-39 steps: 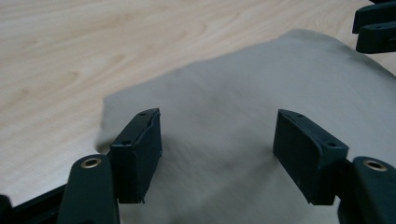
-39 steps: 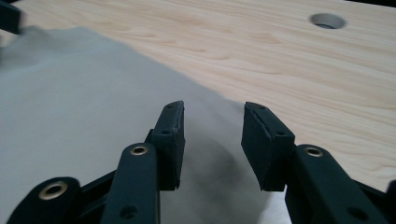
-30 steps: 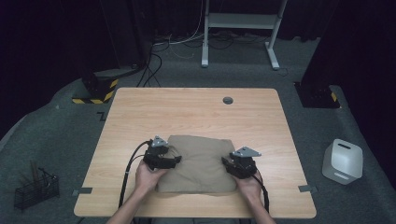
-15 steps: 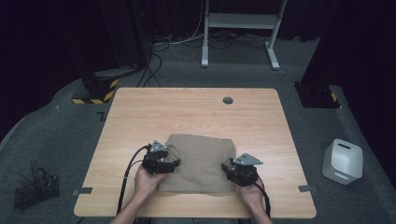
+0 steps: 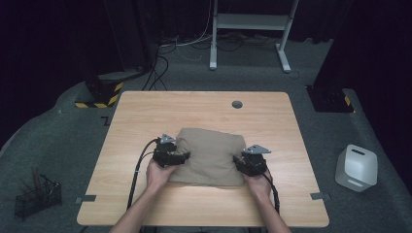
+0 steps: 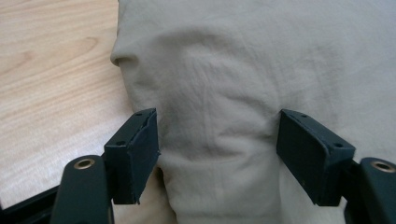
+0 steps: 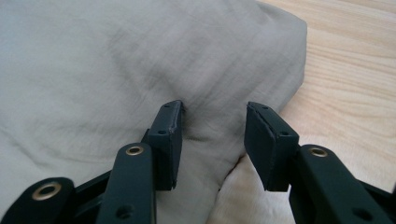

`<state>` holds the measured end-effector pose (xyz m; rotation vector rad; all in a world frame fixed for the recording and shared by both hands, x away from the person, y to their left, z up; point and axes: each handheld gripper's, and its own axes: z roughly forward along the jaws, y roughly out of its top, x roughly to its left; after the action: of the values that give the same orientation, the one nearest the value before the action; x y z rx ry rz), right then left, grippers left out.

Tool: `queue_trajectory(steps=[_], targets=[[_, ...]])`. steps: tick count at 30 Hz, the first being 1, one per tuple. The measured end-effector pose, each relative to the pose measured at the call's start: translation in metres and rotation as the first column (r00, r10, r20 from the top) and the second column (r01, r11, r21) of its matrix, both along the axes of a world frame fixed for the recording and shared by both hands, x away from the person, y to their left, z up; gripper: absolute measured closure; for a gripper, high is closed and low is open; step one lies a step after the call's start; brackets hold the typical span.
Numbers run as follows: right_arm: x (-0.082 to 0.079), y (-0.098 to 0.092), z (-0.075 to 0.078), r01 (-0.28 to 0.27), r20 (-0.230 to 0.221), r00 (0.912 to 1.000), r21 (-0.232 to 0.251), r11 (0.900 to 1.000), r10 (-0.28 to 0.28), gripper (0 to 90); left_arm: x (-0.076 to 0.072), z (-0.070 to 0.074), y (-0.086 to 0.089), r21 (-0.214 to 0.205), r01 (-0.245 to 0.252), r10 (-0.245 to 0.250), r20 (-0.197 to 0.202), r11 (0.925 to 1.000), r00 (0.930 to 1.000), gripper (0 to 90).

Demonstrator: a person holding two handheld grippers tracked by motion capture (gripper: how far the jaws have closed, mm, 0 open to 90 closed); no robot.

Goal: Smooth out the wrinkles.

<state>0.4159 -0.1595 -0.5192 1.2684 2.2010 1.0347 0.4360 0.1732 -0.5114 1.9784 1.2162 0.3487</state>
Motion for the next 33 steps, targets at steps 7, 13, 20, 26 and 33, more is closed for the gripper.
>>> queue_trajectory(steps=[7, 13, 20, 26, 33], targets=[[0.017, 0.001, -0.001, 0.02, -0.019, 0.9996, 0.012, 0.9997, -0.02, 56.1, 0.014, -0.003, 0.002, -0.038, -0.033, 0.033, -0.014, 0.9987, 0.9994, 28.6], [0.02, -0.001, 0.001, 0.031, -0.011, 0.9995, 0.032, 0.999, -0.03, 53.7, 0.012, 0.004, 0.004, -0.013, -0.035, 0.036, 0.026, 0.9993, 0.999, 31.9], [0.013, -0.01, 0.013, 0.038, 0.022, 0.9989, 0.078, 0.9963, -0.04, 51.9, 0.008, 0.015, 0.013, -0.032, -0.04, 0.042, 0.053, 0.9987, 0.9977, 33.4], [0.009, -0.015, 0.019, 0.04, 0.038, 0.9983, 0.114, 0.9927, -0.045, 51.3, 0.0, 0.023, 0.013, -0.022, 0.012, -0.01, 0.079, 0.9997, 0.9968, 34.8], [0.005, -0.02, 0.024, 0.049, 0.057, 0.9968, 0.132, 0.9901, -0.057, 50.5, -0.005, 0.032, 0.019, -0.05, 0.014, -0.009, 0.11, 0.9987, 0.9939, 36.8]])
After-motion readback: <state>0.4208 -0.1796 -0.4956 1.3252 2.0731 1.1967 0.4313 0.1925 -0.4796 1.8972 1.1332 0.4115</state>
